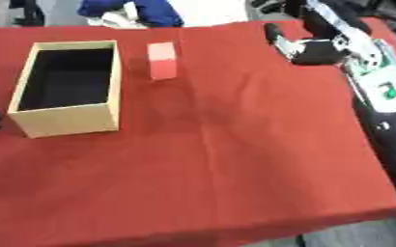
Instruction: Pick up objects on the table and place them in the box.
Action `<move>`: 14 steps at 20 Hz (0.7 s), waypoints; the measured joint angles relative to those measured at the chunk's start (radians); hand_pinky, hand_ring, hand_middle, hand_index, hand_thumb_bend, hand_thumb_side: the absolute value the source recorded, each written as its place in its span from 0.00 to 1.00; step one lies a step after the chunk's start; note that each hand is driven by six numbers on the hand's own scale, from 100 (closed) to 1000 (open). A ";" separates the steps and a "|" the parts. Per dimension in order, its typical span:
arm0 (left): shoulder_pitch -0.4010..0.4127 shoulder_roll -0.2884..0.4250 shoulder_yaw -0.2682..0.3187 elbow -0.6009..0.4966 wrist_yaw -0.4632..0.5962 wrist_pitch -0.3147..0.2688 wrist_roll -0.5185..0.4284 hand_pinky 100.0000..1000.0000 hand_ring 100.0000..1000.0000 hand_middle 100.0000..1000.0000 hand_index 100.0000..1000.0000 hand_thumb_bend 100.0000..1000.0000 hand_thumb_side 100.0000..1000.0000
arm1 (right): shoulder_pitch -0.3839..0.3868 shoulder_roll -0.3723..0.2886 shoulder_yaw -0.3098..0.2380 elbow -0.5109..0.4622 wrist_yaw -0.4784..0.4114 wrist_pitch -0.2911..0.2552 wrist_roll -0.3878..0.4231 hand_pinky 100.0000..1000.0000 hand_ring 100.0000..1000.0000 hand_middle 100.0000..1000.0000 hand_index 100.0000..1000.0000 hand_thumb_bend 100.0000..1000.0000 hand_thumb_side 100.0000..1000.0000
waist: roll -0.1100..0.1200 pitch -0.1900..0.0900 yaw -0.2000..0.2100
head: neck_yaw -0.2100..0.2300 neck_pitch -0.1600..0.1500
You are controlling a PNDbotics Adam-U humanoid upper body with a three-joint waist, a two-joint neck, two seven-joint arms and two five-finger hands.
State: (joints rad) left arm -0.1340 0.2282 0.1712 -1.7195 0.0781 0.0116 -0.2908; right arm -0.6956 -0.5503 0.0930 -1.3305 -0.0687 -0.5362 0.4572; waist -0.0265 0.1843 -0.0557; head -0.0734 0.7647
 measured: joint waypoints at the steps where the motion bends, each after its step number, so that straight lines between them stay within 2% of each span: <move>1: 0.000 0.000 0.000 0.000 0.000 0.000 0.000 0.83 0.78 0.63 0.59 0.29 0.77 | 0.000 0.000 0.000 0.000 0.000 0.000 0.000 0.83 0.93 0.73 0.96 0.00 0.29 | 0.000 0.000 0.000 | 0.000 0.000; 14: 0.000 0.000 0.000 0.000 0.000 0.000 0.000 0.83 0.79 0.63 0.59 0.29 0.77 | -0.006 0.001 0.001 0.004 0.000 -0.004 0.012 0.84 0.94 0.75 0.96 0.00 0.32 | 0.000 0.000 -0.001 | -0.008 0.000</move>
State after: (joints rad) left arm -0.1339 0.2282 0.1712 -1.7194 0.0785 0.0116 -0.2908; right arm -0.7015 -0.5498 0.0936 -1.3261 -0.0690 -0.5403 0.4695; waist -0.0261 0.1843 -0.0565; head -0.0814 0.7648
